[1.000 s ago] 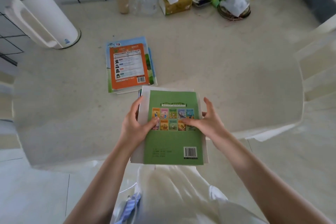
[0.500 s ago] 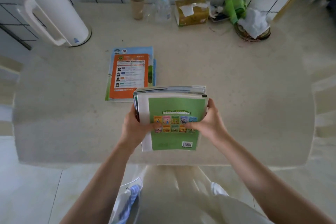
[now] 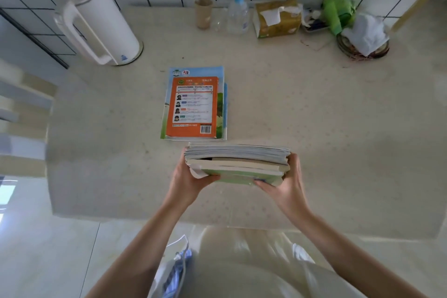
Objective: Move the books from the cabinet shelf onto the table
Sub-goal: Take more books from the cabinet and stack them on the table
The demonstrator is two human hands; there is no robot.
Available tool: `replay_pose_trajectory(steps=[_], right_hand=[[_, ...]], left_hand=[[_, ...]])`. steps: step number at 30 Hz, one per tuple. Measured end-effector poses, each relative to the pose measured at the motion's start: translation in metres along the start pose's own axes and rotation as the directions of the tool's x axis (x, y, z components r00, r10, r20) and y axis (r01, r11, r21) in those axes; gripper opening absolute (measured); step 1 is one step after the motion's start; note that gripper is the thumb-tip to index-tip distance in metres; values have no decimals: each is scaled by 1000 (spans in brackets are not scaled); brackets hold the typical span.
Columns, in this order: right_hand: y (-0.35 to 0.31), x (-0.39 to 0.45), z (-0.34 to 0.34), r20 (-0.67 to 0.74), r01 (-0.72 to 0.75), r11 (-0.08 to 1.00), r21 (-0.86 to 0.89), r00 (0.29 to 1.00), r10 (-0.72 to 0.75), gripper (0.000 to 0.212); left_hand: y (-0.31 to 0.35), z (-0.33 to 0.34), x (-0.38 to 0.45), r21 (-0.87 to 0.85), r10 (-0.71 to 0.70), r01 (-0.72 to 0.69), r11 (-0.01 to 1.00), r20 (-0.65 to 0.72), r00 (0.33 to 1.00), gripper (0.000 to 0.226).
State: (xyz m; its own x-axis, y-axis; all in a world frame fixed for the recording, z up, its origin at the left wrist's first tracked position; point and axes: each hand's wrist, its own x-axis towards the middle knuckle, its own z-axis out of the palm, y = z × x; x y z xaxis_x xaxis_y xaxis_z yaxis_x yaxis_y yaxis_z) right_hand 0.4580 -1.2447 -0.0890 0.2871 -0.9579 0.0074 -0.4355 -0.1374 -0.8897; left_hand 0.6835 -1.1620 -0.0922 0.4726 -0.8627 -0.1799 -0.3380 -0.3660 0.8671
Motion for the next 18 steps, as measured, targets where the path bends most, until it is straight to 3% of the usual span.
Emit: replay_pose_trajectory(steps=[6, 13, 18], right_hand=[[16, 2, -1, 130, -16, 996, -84, 991, 27, 85], [20, 0, 0, 124, -139, 985, -99, 981, 151, 77], [10, 9, -3, 136, -126, 988, -92, 981, 138, 74]], left_hand=[[-21, -1, 6, 70, -31, 26, 997, 76, 997, 78], [-29, 5, 4, 138, -54, 50, 989, 26, 998, 62], [-27, 0, 12, 106, -84, 80, 991, 32, 996, 57]])
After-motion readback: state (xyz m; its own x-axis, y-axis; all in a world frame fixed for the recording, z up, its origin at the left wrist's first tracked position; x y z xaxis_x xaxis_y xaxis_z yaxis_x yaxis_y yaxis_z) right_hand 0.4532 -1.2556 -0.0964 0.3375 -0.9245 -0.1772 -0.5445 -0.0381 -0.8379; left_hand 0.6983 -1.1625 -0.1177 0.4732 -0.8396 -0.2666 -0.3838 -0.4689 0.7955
